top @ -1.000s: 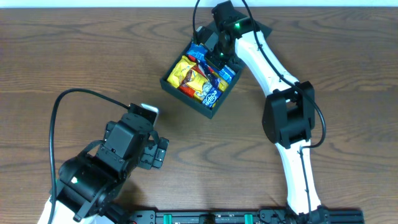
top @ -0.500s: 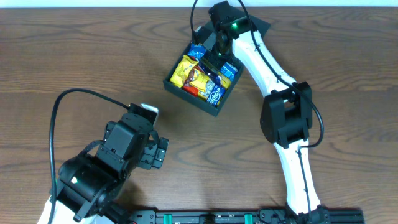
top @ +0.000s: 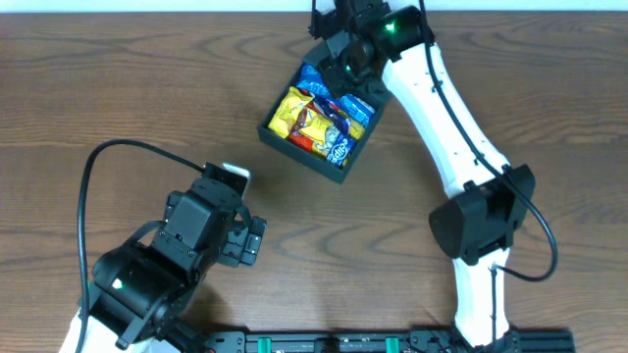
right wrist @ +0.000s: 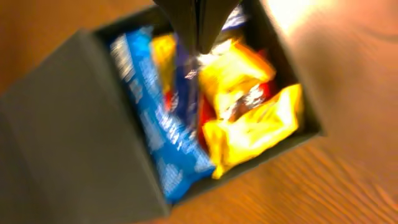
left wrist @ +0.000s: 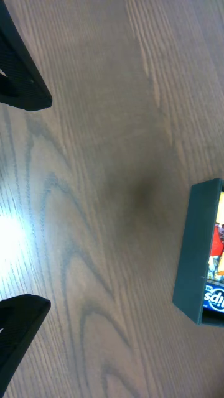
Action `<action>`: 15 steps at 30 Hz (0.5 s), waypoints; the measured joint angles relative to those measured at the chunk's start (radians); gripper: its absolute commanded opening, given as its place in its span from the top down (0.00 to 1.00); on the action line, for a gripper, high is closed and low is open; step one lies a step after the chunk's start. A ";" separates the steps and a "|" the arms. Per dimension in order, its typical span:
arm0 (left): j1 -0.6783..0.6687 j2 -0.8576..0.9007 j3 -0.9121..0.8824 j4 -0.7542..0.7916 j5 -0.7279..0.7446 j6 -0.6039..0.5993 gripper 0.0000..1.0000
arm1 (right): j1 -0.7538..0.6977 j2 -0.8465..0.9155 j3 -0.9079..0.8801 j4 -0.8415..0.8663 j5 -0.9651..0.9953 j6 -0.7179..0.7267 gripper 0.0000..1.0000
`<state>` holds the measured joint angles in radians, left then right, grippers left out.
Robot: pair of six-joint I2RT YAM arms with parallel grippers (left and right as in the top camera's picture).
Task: Pack container
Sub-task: 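Lower the blue bar into the box with right gripper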
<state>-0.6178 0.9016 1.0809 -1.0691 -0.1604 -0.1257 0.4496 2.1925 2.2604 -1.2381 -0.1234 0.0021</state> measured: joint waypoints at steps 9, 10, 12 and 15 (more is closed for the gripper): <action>0.000 0.000 0.000 0.000 0.000 0.000 0.05 | 0.017 0.026 -0.277 0.050 -0.041 0.368 0.98; 0.000 0.000 0.000 0.000 0.000 0.000 0.05 | 0.018 0.026 -0.290 0.050 -0.053 0.388 0.98; 0.000 0.000 0.000 0.000 0.000 0.000 0.05 | 0.019 0.026 -0.304 0.044 -0.080 0.423 0.98; 0.000 0.000 0.000 0.000 0.000 0.000 0.05 | 0.019 0.026 -0.325 0.031 -0.112 0.475 0.99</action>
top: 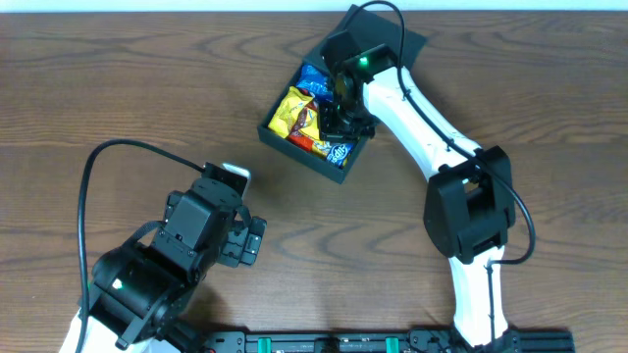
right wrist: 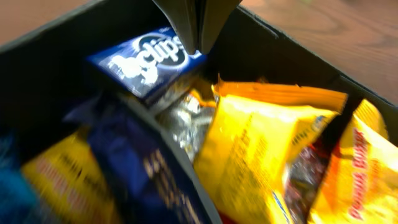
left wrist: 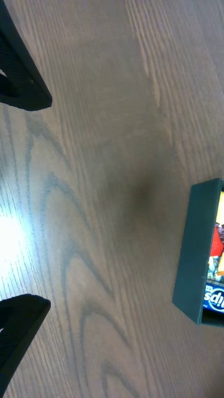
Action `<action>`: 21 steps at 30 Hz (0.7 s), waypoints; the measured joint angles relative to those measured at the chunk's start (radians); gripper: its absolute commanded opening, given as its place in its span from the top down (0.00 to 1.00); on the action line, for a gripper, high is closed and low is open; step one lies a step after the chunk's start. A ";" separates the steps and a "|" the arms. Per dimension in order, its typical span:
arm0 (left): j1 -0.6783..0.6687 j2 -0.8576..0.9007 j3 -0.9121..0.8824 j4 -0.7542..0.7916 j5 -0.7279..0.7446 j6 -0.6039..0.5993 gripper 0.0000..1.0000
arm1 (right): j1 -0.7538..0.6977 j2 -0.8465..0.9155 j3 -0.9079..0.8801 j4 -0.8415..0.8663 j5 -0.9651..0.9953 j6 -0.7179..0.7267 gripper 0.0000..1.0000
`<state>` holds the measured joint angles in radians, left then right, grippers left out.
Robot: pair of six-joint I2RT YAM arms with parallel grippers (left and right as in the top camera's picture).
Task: Pack container
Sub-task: 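Lower the blue bar into the box with right gripper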
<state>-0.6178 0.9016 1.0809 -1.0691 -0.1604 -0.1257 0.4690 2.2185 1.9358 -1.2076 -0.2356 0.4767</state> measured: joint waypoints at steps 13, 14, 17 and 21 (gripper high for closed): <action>0.000 0.000 0.000 0.000 0.000 0.000 0.05 | 0.000 0.000 -0.087 -0.074 -0.016 0.061 0.98; 0.000 0.000 0.000 0.000 0.000 0.000 0.05 | 0.000 0.000 -0.087 -0.086 -0.014 0.061 0.98; 0.000 0.000 0.000 0.000 0.000 0.000 0.05 | -0.003 0.000 -0.087 -0.110 0.013 0.060 0.99; 0.000 0.000 0.000 0.000 0.000 0.000 0.05 | -0.011 0.000 -0.089 -0.160 0.108 0.056 0.98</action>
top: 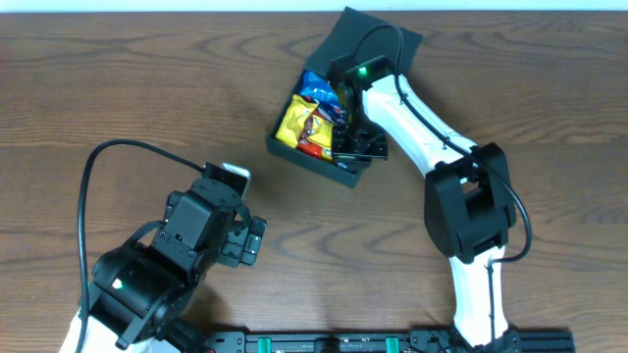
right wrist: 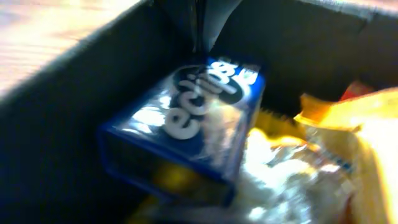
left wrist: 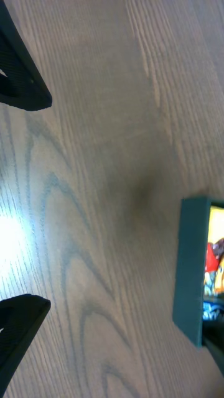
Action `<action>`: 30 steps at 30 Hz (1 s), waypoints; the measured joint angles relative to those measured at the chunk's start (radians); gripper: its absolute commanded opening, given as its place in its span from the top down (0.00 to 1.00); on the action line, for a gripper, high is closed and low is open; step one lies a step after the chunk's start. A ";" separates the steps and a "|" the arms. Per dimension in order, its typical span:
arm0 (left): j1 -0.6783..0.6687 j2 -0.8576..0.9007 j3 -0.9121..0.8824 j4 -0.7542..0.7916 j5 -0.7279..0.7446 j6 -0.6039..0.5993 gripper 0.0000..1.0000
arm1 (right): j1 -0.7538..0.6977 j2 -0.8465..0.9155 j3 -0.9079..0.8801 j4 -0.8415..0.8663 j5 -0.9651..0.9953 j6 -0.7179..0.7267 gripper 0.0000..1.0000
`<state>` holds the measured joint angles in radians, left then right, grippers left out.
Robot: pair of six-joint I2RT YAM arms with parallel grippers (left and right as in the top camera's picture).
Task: Pack container
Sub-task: 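Lower the blue bar into the box with right gripper, then push the bar down into the box with right gripper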
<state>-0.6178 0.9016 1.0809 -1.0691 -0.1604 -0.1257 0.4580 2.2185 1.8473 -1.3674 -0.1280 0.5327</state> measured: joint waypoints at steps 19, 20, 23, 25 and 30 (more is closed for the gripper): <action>0.000 0.000 0.000 0.000 0.000 0.000 0.05 | -0.094 -0.014 -0.008 -0.040 0.227 -0.082 0.98; 0.000 0.000 0.000 0.000 0.000 0.000 0.05 | -0.094 -0.022 -0.009 -0.044 0.220 -0.083 0.99; 0.000 0.000 0.000 0.000 0.000 0.000 0.05 | -0.091 -0.082 -0.012 -0.021 0.155 -0.093 0.98; 0.000 0.000 0.000 0.000 0.000 0.000 0.05 | -0.082 -0.120 -0.012 0.022 0.097 -0.101 0.98; 0.000 0.000 0.000 0.000 0.000 0.000 0.05 | -0.031 -0.145 -0.012 0.121 -0.006 -0.115 0.98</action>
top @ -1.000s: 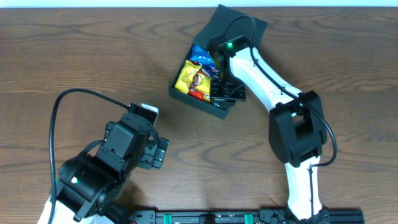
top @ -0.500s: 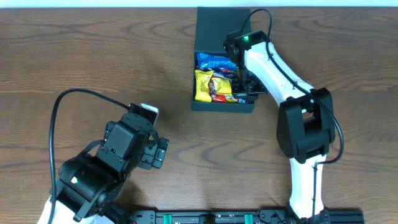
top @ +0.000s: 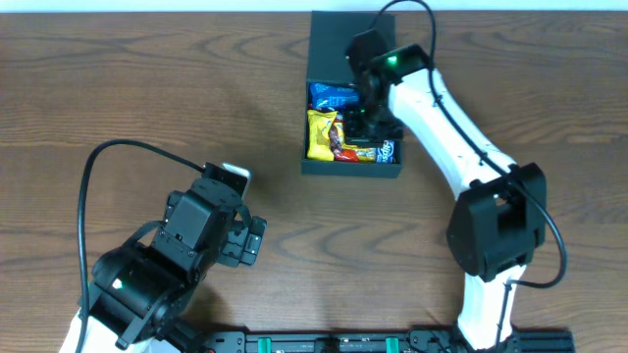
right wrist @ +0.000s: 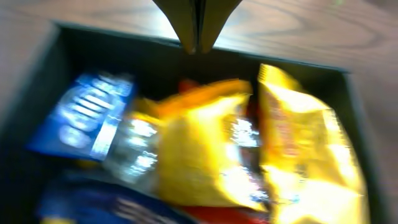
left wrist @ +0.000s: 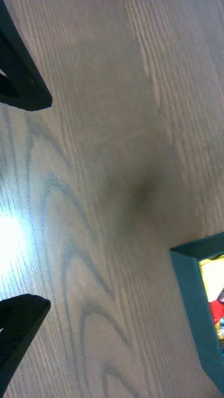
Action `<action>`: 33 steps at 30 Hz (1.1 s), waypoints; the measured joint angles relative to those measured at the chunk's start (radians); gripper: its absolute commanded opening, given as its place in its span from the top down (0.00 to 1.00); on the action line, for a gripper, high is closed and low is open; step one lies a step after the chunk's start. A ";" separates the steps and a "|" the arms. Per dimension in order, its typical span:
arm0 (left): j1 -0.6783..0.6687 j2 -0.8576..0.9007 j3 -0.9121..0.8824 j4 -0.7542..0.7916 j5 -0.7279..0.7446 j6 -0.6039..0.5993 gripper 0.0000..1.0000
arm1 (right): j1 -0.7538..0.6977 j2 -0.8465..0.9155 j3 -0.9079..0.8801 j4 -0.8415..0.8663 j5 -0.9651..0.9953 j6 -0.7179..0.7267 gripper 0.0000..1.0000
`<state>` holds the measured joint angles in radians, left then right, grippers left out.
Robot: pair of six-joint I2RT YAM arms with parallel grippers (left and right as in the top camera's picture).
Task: Pack container
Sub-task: 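Push the bar down into the box with right gripper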
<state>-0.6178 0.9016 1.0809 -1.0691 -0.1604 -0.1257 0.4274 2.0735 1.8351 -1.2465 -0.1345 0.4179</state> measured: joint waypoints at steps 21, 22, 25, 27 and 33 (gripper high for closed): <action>0.000 0.000 0.000 0.000 0.000 0.000 0.05 | 0.103 0.140 0.000 0.106 -0.109 -0.006 0.98; 0.000 0.000 0.000 0.000 0.000 0.000 0.05 | 0.109 0.140 0.000 0.087 -0.119 -0.006 0.98; 0.000 0.000 0.000 0.000 0.000 0.000 0.05 | 0.130 0.141 0.000 0.036 -0.135 -0.006 0.99; 0.000 0.000 0.000 0.000 0.000 0.000 0.05 | 0.143 0.142 0.000 0.007 -0.145 -0.006 0.98; 0.000 0.000 0.000 0.000 0.000 0.000 0.05 | 0.172 0.144 0.000 -0.080 -0.163 -0.007 0.98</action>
<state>-0.6178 0.9016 1.0809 -1.0691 -0.1604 -0.1257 0.5991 2.2173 1.8351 -1.3270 -0.2970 0.4110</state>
